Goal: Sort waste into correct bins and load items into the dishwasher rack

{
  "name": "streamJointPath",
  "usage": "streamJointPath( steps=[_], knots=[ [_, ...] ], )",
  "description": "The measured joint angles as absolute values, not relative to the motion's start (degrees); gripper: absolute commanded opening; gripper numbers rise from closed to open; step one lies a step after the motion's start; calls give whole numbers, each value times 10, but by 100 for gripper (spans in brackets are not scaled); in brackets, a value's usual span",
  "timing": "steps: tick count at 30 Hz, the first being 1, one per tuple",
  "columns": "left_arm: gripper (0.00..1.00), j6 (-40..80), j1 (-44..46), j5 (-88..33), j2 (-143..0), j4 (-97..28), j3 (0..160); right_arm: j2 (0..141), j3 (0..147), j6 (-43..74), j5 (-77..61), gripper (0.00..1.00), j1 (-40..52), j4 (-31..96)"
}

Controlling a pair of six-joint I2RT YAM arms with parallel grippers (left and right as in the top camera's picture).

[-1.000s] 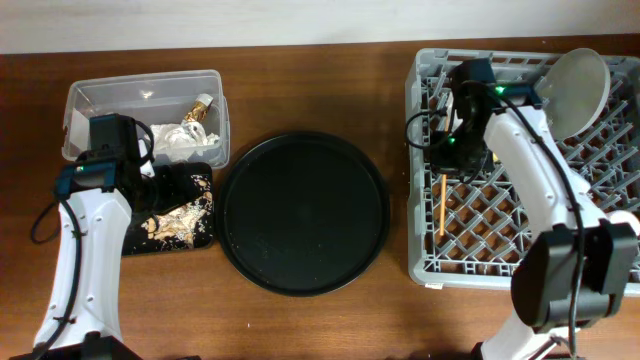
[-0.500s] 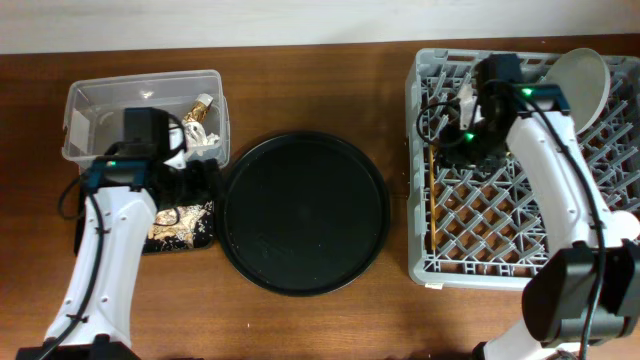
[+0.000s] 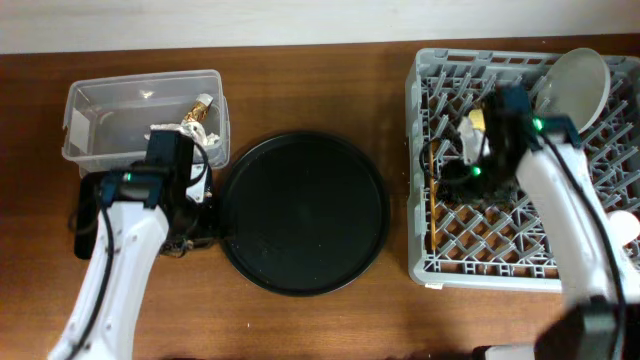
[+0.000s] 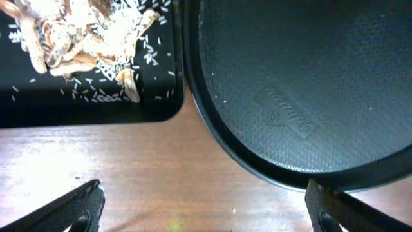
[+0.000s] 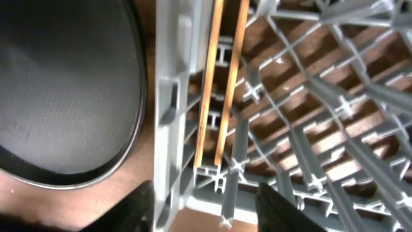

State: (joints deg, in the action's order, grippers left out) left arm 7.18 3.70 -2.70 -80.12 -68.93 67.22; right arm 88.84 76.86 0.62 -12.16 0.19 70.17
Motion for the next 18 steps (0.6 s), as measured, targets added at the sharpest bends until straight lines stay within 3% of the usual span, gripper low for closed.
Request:
streamJointPath(
  steps=[2,3,4,10,18],
  knots=[
    [99,69,37,-27,-751,-658,639,812,710,6,-122,76,2,656],
    [99,67,37,-27,-715,-642,619,780,685,4,-122,95,2,639],
    [100,64,37,-27,-677,-628,601,735,653,6,-122,98,2,622],
    [99,60,37,-27,-418,-573,516,510,539,4,-122,98,2,595],
    [99,60,37,-27,-331,-564,511,365,533,4,-124,98,2,616]
  ],
)
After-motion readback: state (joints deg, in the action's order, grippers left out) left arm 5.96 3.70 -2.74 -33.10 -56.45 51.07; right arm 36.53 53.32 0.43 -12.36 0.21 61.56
